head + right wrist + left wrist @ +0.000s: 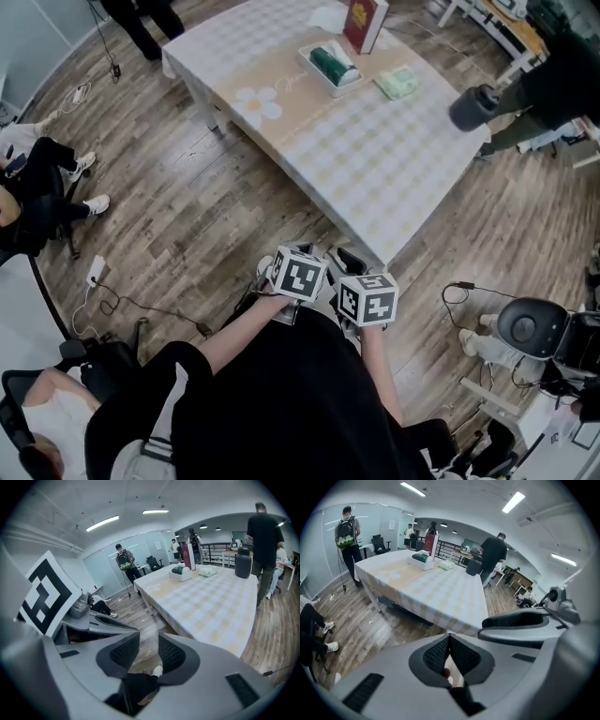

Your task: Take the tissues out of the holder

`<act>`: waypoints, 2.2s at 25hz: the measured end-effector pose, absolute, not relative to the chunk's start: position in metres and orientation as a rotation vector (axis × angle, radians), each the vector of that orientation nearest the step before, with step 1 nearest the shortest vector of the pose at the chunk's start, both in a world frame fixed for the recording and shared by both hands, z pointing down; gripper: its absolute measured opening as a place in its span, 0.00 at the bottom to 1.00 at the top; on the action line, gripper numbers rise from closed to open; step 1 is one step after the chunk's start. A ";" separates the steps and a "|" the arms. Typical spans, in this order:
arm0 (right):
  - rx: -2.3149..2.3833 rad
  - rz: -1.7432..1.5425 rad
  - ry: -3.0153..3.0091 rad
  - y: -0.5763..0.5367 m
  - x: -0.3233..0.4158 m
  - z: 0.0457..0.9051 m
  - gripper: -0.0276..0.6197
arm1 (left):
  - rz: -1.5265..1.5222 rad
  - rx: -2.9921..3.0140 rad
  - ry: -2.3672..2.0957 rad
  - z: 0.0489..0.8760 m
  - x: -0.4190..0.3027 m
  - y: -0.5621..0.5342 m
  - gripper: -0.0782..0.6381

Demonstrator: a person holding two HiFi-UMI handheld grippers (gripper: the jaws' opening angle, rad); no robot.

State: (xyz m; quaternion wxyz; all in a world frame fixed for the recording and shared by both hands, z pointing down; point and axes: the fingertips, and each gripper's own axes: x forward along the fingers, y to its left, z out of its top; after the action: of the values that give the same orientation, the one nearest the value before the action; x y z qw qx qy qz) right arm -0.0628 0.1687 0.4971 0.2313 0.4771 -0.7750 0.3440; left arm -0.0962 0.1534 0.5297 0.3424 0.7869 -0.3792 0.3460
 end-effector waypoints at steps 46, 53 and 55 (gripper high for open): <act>1.191 0.880 -2.188 -0.019 0.022 0.487 0.40 | 0.803 1.881 -1.153 0.528 -0.037 -0.023 0.12; 1.126 0.820 -2.233 -0.061 0.028 0.486 0.44 | 0.781 1.823 -1.229 0.526 -0.038 -0.044 0.12; 1.118 0.805 -2.235 -0.079 0.026 0.486 0.44 | 0.767 1.810 -1.236 0.528 -0.041 -0.056 0.12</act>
State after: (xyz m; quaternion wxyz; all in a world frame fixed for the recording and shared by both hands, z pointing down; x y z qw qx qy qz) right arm 0.0255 -0.0792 0.4865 0.2552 0.4118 -0.8231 0.2965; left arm -0.0415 -0.0558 0.5276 0.3982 0.7150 -0.4882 0.3031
